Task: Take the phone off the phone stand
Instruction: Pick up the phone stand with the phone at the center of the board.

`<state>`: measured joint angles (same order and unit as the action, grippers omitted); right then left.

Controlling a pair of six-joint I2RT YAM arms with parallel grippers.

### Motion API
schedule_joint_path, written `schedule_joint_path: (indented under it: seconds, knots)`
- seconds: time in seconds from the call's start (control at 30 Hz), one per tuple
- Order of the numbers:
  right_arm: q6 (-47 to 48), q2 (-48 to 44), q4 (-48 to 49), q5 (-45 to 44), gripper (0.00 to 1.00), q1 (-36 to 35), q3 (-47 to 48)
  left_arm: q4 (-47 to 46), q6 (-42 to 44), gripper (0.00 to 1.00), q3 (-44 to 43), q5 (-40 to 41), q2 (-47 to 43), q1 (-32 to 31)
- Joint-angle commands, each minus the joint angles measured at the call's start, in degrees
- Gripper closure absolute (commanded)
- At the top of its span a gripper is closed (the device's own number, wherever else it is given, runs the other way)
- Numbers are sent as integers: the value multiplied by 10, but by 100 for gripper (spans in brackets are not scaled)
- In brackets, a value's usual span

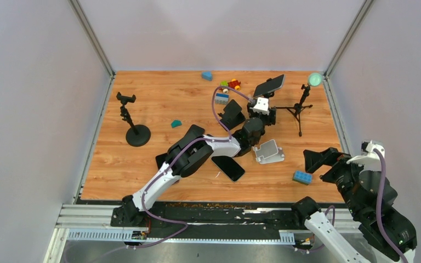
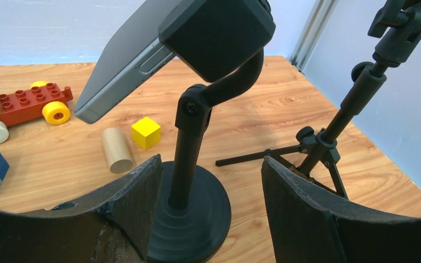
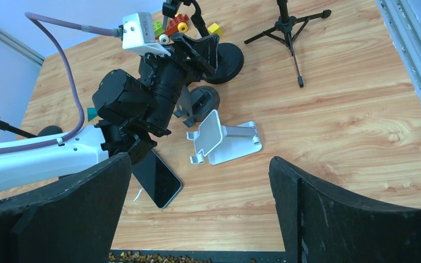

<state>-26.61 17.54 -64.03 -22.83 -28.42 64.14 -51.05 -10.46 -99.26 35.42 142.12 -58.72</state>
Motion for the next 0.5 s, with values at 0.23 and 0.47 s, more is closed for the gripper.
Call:
schedule_joint_path:
  seconds: [0.23, 0.47]
  knots:
    - [19, 19, 0, -3, 2, -1, -1, -3, 16, 28, -57, 14, 26, 12]
    - [23, 14, 0, -3, 1, -1, 0, 0, 15, 34, -84, 23, 45, 19]
